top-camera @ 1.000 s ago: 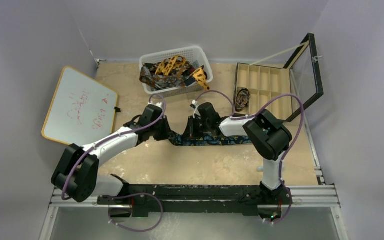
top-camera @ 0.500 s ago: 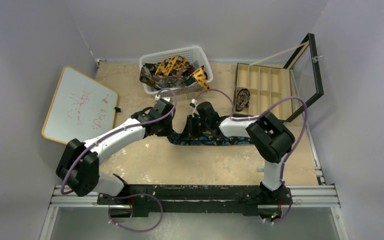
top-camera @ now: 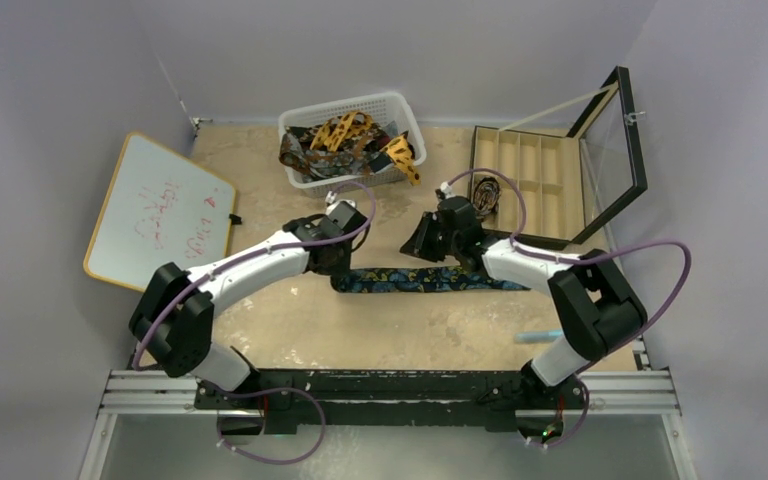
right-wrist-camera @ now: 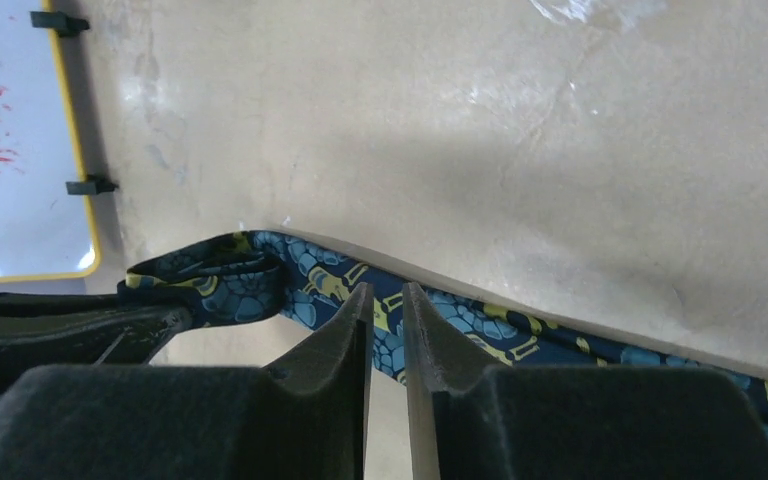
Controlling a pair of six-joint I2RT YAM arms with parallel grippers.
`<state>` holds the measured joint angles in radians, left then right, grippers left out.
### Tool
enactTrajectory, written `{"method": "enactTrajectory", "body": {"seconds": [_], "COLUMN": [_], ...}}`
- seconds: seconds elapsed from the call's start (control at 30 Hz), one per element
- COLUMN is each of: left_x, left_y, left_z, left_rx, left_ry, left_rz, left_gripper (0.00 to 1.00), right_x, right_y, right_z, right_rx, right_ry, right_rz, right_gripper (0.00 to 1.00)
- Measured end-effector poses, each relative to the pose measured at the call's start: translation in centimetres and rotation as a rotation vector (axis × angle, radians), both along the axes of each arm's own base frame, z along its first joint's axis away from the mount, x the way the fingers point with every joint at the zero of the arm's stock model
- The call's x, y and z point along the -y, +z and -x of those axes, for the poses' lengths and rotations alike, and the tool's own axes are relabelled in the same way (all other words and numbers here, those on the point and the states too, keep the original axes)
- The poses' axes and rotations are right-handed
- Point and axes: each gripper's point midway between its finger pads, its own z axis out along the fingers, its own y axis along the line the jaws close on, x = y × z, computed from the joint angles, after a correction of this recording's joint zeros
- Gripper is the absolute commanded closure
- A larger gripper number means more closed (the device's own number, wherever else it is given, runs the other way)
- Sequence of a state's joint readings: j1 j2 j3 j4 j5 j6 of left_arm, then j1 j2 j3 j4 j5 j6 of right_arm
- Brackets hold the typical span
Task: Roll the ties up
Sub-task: Roll the tie at the center of the board.
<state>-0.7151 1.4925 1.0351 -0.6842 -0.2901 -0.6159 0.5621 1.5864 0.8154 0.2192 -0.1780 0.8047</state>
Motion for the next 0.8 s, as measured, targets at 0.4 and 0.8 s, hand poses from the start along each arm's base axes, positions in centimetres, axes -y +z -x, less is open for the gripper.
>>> {"method": "enactTrajectory", "body": {"seconds": [0.4, 0.8], "left_x": [2.5, 7.4], "left_y": [-0.2, -1.2], "left_z": [0.1, 0.8], "left_rx": [0.009, -0.027], "left_ry": [-0.069, -0.168], "left_rz": [-0.097, -0.022], "left_gripper": [0.94, 0.40], "right_x": [1.5, 3.2], "right_y": [2.2, 1.2], "right_z": [-0.3, 0.2], "right_rx": [0.051, 0.027], "right_ry": [-0.094, -0.136], "right_rz": [-0.001, 0.010], "right_gripper": [0.70, 0.61]}}
